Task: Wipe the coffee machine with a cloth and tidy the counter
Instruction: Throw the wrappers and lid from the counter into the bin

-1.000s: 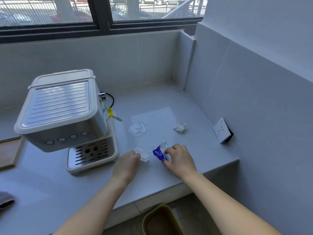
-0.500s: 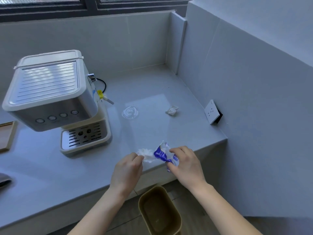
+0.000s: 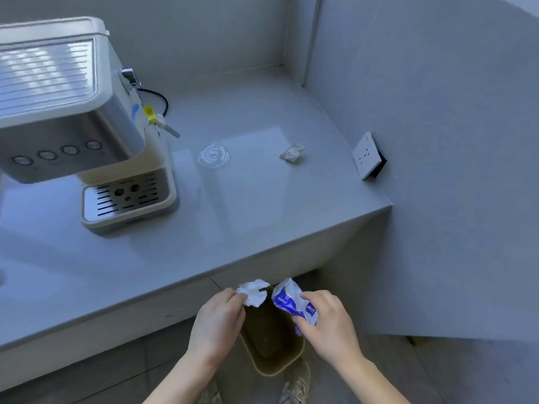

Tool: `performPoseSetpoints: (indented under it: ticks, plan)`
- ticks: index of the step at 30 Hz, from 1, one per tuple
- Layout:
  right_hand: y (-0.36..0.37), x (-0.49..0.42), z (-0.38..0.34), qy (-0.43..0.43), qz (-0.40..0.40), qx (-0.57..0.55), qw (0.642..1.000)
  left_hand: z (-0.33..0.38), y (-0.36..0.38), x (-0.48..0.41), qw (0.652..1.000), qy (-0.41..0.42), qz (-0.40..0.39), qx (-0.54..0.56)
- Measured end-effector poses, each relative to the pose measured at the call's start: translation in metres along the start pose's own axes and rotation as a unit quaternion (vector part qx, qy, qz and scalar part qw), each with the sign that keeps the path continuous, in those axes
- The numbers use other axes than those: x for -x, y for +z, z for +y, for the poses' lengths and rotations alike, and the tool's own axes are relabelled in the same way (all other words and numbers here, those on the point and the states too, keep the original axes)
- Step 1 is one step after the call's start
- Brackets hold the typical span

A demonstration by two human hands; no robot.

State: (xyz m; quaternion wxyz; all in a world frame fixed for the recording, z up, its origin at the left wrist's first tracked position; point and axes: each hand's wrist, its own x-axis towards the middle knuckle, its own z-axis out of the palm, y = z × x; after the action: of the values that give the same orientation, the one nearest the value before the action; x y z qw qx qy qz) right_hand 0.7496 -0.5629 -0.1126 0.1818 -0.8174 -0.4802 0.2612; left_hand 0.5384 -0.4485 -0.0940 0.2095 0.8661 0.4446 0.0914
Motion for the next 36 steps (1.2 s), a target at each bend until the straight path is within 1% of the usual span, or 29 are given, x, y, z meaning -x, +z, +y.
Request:
performPoseSetpoints:
  ticks: [4, 9, 13, 16, 19, 22, 24, 26, 32, 36]
  plan:
    - [0.050, -0.011, 0.036, 0.047, -0.061, 0.021, 0.997, -0.020, 0.042, -0.002, 0.997, -0.048, -0.053, 0.005]
    - [0.126, -0.028, 0.084, 0.080, -0.126, 0.037, 0.988, -0.049, 0.120, -0.004, 0.991, -0.060, -0.116, 0.005]
    - [0.181, -0.037, 0.115, 0.115, -0.155, 0.007, 0.981, -0.070, 0.179, -0.005, 0.977, -0.084, -0.193, -0.029]
    - [0.213, -0.042, 0.133, 0.141, -0.173, 0.008, 0.975, -0.081, 0.215, -0.005, 0.964, -0.111, -0.240, -0.038]
    - [0.235, -0.046, 0.144, 0.152, -0.181, 0.003, 0.972, -0.088, 0.239, -0.004, 0.961, -0.097, -0.253, -0.050]
    - [0.248, -0.051, 0.152, 0.146, -0.216, -0.007, 0.965, -0.090, 0.253, -0.005, 0.955, -0.093, -0.277, -0.052]
    - [0.252, -0.054, 0.155, 0.148, -0.227, -0.002, 0.963, -0.089, 0.253, -0.006, 0.952, -0.111, -0.282, -0.051]
    - [0.254, -0.055, 0.157, 0.147, -0.222, -0.002, 0.964, -0.088, 0.253, -0.008, 0.953, -0.112, -0.279, -0.048]
    - [0.250, -0.062, 0.156, 0.131, -0.204, 0.005, 0.970, -0.082, 0.248, -0.022, 0.958, -0.106, -0.253, -0.084]
    - [0.246, -0.068, 0.152, 0.123, -0.189, 0.012, 0.974, -0.080, 0.251, -0.027, 0.958, -0.117, -0.244, -0.093]
